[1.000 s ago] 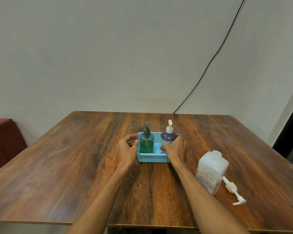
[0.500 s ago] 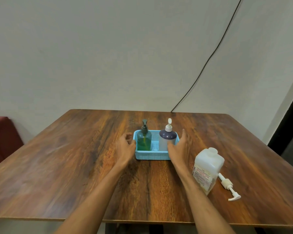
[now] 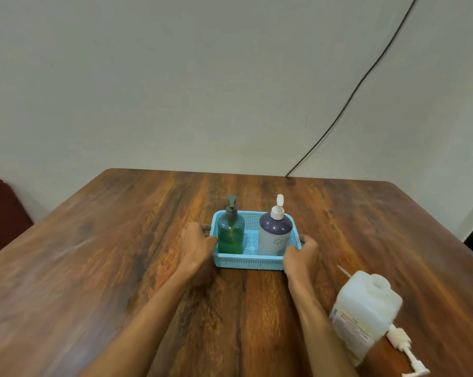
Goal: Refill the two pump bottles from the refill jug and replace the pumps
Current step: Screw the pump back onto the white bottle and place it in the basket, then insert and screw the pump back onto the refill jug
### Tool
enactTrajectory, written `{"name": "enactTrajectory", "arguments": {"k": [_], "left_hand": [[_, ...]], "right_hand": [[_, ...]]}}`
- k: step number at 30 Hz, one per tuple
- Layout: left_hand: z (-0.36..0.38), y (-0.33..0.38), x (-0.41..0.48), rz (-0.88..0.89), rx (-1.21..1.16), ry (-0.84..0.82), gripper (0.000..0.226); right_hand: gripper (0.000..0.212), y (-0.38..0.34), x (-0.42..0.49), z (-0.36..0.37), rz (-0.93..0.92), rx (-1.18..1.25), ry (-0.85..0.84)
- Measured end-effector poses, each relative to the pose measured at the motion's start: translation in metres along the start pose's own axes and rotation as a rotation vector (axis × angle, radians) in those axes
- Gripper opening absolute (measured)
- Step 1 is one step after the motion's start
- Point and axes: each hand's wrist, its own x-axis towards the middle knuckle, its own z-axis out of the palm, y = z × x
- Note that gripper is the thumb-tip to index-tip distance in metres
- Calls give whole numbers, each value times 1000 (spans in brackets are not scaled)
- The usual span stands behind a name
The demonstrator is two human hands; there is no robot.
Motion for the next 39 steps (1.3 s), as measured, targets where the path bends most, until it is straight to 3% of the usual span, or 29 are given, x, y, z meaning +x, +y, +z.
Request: {"name": "enactTrajectory", "arguments": {"k": [16, 28, 35, 39], "left_hand": [[-3, 22, 118, -73, 43, -2, 38], [15, 2, 152, -129, -11, -36, 38], [10, 9, 144, -126, -72, -77, 54], [2, 10, 127, -66, -32, -1, 54]], "right_hand": [[28, -66, 72, 74, 88, 83, -16], [25, -59, 100, 106, 100, 83, 10], [55, -54, 95, 110, 102, 105, -52], [65, -52, 74, 105, 19, 46, -4]]}}
